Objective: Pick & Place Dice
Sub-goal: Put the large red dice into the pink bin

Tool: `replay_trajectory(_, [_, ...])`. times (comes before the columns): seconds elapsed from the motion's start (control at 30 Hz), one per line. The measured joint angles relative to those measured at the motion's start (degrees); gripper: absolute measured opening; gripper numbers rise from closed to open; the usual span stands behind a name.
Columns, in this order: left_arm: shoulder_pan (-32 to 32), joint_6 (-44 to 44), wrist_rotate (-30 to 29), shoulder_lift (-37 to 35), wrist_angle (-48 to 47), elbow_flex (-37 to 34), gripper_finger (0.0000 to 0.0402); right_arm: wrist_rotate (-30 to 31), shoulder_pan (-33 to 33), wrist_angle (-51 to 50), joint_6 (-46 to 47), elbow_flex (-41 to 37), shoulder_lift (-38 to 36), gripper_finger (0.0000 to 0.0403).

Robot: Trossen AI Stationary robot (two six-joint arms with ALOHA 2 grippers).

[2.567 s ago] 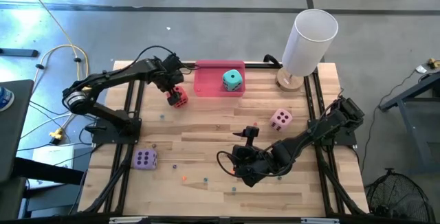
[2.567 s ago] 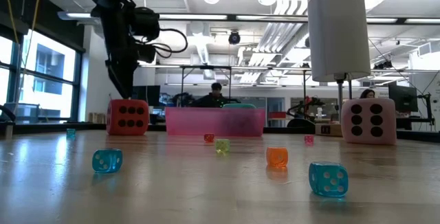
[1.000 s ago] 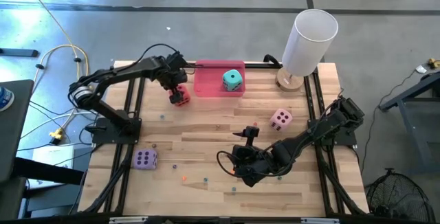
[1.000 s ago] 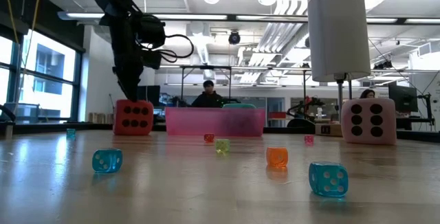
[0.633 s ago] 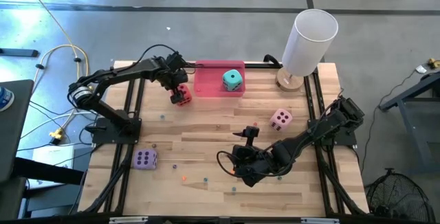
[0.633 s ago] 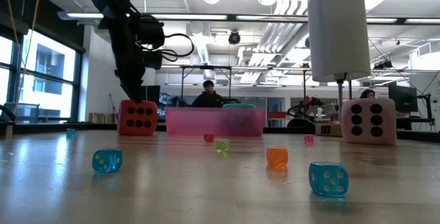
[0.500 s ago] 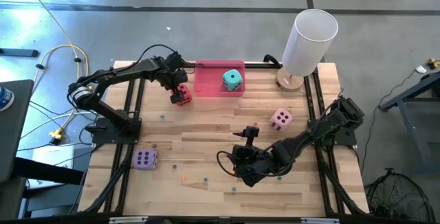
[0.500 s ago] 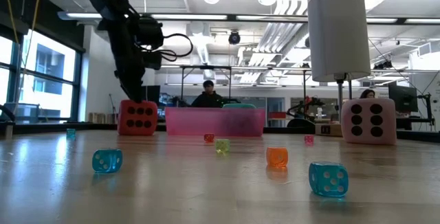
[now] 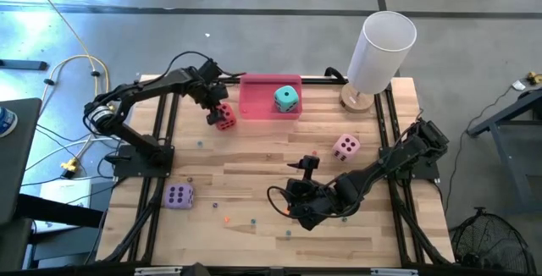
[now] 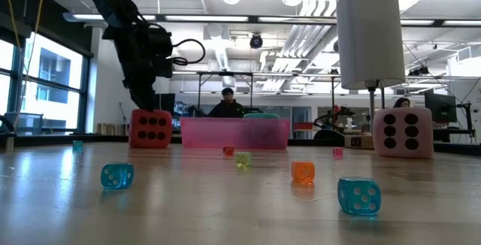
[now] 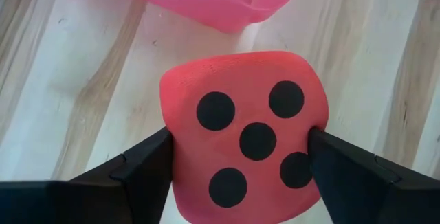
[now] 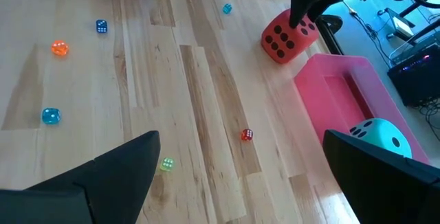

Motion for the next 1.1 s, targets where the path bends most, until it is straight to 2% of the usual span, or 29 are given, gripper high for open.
replay_trajectory(0.37, [0.2, 0.8, 1.3, -0.2, -0.2, 0.0, 0.0265, 0.0, 0.0, -0.1, 0.9, 0.0, 0.0, 0.04])
replay_trajectory(0.67, [-0.3, -0.4, 3.4, -4.5, -1.6, -0.7, 0.0262, 0.0, 0.0, -0.3, 0.9, 0.0, 0.0, 0.04])
replay_trajectory(0.93, [-3.2, -1.2, 2.4, -9.6, -2.4, -0.8, 0.0244, 0.0, 0.0, -0.3, 1.0, 0.0, 0.0, 0.04])
replay_trajectory(1.1, [-5.3, -1.6, -0.6, -10.9, -2.9, -0.8, 0.0222, 0.0, 0.0, -0.3, 1.0, 0.0, 0.0, 0.04])
